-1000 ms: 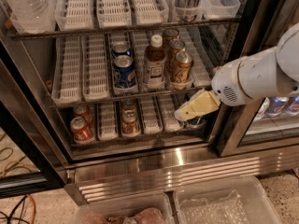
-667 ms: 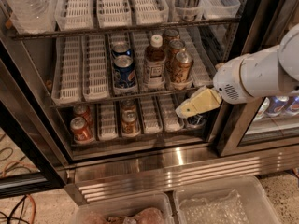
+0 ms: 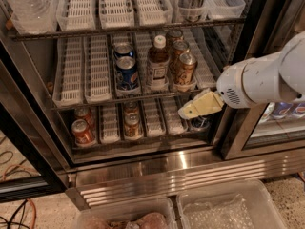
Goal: Pick blue plastic bottle from middle shelf of fridge
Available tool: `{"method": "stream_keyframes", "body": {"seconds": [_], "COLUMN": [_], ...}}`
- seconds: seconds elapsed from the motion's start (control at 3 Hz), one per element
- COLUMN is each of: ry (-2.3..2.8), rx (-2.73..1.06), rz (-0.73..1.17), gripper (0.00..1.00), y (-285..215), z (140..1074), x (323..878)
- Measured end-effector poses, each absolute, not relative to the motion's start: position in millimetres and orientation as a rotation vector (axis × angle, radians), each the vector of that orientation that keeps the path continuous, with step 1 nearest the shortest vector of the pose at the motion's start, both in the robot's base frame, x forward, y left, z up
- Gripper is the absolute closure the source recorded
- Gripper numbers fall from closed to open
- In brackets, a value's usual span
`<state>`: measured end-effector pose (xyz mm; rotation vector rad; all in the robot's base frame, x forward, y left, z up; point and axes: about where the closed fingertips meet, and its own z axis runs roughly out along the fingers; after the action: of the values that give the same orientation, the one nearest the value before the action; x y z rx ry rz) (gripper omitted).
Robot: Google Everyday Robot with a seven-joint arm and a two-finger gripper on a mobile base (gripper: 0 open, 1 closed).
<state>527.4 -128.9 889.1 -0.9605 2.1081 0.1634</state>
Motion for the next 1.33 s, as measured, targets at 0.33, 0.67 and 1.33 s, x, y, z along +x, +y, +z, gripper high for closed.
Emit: {"method": "stream_keyframes", "body": {"seconds": [0.33,0.67,1.33], "ry": [2.116,2.122,2.124], "rx": [-0.883,-0.764,-0.673], "rz": [0.066,0.098,0.135], "gripper": [0.00,0.00,0.00], "y": [-125,-111,-109], "z": [864,830,834], "x": [533,542,545]}}
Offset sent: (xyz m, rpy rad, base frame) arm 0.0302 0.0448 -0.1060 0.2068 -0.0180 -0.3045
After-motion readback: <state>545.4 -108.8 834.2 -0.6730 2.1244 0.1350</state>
